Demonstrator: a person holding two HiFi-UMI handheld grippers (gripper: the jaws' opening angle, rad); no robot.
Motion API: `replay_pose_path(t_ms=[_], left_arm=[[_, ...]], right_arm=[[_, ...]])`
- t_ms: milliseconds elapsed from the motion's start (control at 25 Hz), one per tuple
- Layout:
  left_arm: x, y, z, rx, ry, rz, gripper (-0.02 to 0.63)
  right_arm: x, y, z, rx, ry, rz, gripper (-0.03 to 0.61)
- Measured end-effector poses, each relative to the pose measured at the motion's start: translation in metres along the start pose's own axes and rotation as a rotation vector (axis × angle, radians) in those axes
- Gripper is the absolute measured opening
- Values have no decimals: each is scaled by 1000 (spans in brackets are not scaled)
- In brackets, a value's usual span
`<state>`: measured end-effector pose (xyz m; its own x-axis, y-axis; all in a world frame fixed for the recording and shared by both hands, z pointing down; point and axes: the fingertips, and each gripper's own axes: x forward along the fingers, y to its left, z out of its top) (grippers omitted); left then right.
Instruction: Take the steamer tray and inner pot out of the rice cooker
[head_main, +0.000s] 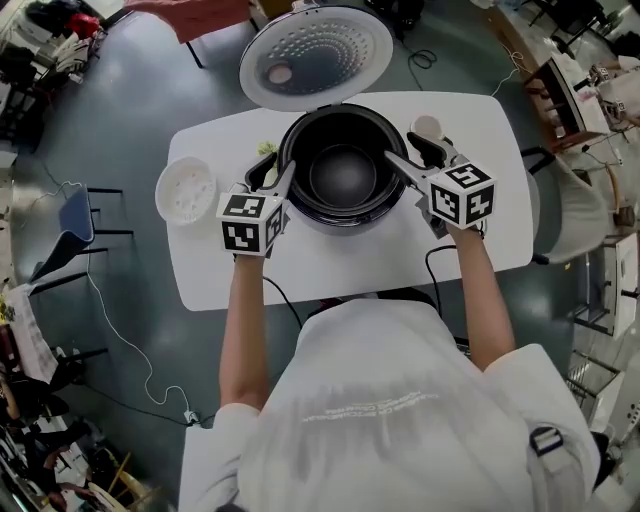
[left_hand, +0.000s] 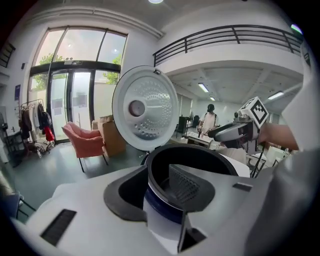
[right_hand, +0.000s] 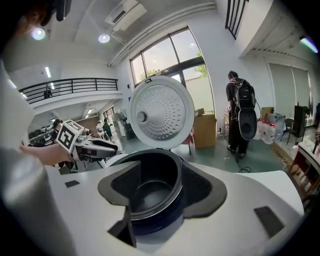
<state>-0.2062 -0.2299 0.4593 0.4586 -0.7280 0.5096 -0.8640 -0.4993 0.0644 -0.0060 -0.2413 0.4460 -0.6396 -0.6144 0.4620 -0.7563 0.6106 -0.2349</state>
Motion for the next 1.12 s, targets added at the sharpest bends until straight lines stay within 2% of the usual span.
replay_pose_path(t_ms=[240, 440, 560, 920, 1120], left_arm=[[5, 3, -22, -69, 65, 52, 147], [1, 15, -35, -90, 111, 94, 146], [3, 11, -37, -104, 119, 105, 146], [6, 8, -42, -147, 154, 139, 146], [6, 8, -43, -190, 149, 149, 146]], right_arm=[[25, -12, -16, 40, 62, 67, 253], [44, -9, -22, 63, 99, 101, 253], [47, -13, -29, 61, 119, 103, 252], [50, -22, -36, 39, 149, 74, 181], [52, -19, -36, 22, 158, 94, 176]])
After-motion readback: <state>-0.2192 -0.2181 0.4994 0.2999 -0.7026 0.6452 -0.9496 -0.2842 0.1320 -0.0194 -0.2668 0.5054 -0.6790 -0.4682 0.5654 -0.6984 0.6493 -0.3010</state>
